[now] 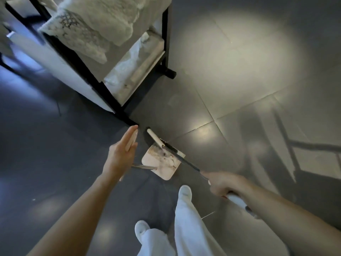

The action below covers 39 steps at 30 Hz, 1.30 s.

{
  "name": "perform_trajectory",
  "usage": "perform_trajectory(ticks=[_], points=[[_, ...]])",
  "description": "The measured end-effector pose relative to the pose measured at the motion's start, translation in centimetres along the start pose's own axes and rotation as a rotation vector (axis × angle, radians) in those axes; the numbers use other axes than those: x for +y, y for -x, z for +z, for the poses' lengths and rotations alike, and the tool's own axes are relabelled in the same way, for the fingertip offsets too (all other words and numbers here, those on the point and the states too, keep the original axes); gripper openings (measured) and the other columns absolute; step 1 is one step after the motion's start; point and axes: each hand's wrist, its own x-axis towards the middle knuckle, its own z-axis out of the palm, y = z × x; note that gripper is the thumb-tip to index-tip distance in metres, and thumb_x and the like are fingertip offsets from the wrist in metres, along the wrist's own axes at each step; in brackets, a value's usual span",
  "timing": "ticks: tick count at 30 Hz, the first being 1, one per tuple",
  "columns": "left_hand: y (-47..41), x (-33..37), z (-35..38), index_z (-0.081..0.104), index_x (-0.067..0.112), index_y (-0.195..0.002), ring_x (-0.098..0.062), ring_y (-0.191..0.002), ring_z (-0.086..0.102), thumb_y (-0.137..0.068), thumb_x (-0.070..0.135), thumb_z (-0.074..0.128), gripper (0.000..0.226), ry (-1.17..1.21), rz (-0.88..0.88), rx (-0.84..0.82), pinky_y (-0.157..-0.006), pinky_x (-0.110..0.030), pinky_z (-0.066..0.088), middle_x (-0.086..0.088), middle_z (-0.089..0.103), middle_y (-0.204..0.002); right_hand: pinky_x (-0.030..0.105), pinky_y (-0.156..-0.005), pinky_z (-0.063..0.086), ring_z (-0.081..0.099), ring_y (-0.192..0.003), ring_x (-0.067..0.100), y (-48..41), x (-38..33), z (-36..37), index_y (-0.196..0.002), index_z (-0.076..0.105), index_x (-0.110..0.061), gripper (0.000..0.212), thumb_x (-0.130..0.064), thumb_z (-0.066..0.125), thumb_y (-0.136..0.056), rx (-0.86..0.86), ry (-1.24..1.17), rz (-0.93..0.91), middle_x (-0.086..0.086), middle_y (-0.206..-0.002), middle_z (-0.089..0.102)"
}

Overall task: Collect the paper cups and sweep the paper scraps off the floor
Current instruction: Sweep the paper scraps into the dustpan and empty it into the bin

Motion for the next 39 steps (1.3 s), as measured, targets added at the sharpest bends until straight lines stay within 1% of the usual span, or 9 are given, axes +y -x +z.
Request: perform_trajectory(ticks=[2,6,8,13,16,22,29,36,39], points=[[0.9,-1.0,-0.8,0.044,0.034,-0.140,-0.021,-0.105,0.063,-0.095,0.007,0.053,0.054,0.037,-0.012,0.036,-0.098,-0.034,0.048,0.010,0.057,-0.120,0.030,-0.080,0.051,0.057,-0.112,0.030,1.6,-1.0,0.4,-0.152,0.014,-0.033,0.084,-0.008,0.046,-0.079,-0.006,0.046,-0.042,0.009,-0.133,0.054],[4.8,-4.1,-3.1,0.048,0.031,-0.138,-0.015,-0.102,0.062,-0.093,0.003,0.055,0.053,0.078,-0.037,0.124,-0.086,-0.004,0.039,0.006,0.061,-0.116,0.018,-0.048,0.044,0.062,-0.088,0.026,5.2,-2.4,0.2,-0.152,0.008,-0.038,0.094,-0.005,0.048,-0.073,-0.005,0.158,-0.050,0.012,-0.121,0.061],[7.1,-6.0,-4.6,0.049,0.033,-0.135,-0.017,-0.094,0.062,-0.093,0.005,0.055,0.051,0.101,-0.077,0.165,-0.081,-0.009,0.041,0.003,0.062,-0.107,0.014,-0.034,0.035,0.060,-0.081,0.023,6.7,-3.4,-0.2,-0.152,0.005,-0.039,0.090,-0.007,0.044,-0.077,0.018,0.195,-0.064,0.013,-0.120,0.062],[11.7,-11.0,-8.3,0.049,0.034,-0.136,-0.001,-0.116,0.049,-0.093,0.005,0.056,0.053,0.169,-0.159,0.250,-0.086,0.003,0.030,0.009,0.053,-0.126,0.022,-0.053,0.052,0.063,-0.073,0.021,7.0,-6.1,-0.6,-0.152,0.003,-0.037,0.084,-0.006,0.040,-0.084,0.097,0.247,-0.052,0.011,-0.117,0.062],[13.8,-13.5,-10.2,0.050,0.031,-0.137,0.011,-0.116,0.044,-0.092,0.003,0.058,0.054,0.187,-0.196,0.300,-0.088,0.007,0.026,0.010,0.052,-0.129,0.031,-0.075,0.054,0.062,-0.095,0.028,4.9,-8.3,-1.3,-0.153,0.002,-0.035,0.083,-0.008,0.043,-0.087,0.149,0.301,-0.038,0.010,-0.124,0.057],[13.4,-16.3,-12.6,0.048,0.030,-0.139,0.023,-0.111,0.036,-0.091,0.002,0.058,0.056,0.155,-0.229,0.385,-0.087,0.009,0.023,0.015,0.050,-0.127,0.032,-0.062,0.052,0.062,-0.074,0.026,0.2,-16.3,-0.5,-0.153,0.009,-0.032,0.081,-0.008,0.046,-0.084,0.110,0.307,-0.019,0.010,-0.099,0.062],[13.5,-17.4,-14.1,0.047,0.034,-0.139,0.030,-0.105,0.037,-0.091,0.001,0.056,0.058,0.214,-0.225,0.383,-0.087,0.008,0.025,0.019,0.050,-0.124,0.032,-0.058,0.050,0.054,-0.070,0.022,2.0,-22.5,3.2,-0.153,0.004,-0.032,0.088,-0.001,0.048,-0.084,-0.083,0.448,-0.093,0.013,-0.121,0.060],[18.9,-21.1,-17.6,0.046,0.057,-0.123,0.026,-0.107,0.044,-0.093,0.003,0.054,0.063,0.423,-0.326,0.499,-0.085,0.004,0.031,0.019,0.051,-0.127,0.023,-0.041,0.037,0.047,-0.058,0.014,5.7,-25.4,2.7,-0.152,0.004,-0.041,0.087,-0.003,0.039,-0.081,0.006,0.549,-0.133,-0.003,-0.080,0.045],[20.3,-22.6,-19.6,0.049,0.058,-0.121,0.015,-0.117,0.046,-0.093,0.001,0.053,0.064,0.471,-0.331,0.515,-0.088,0.000,0.031,0.016,0.051,-0.131,0.026,-0.053,0.045,0.050,-0.066,0.016,5.4,-27.0,1.7,-0.151,0.007,-0.043,0.084,-0.006,0.039,-0.083,0.109,0.541,-0.131,-0.002,-0.083,0.043]])
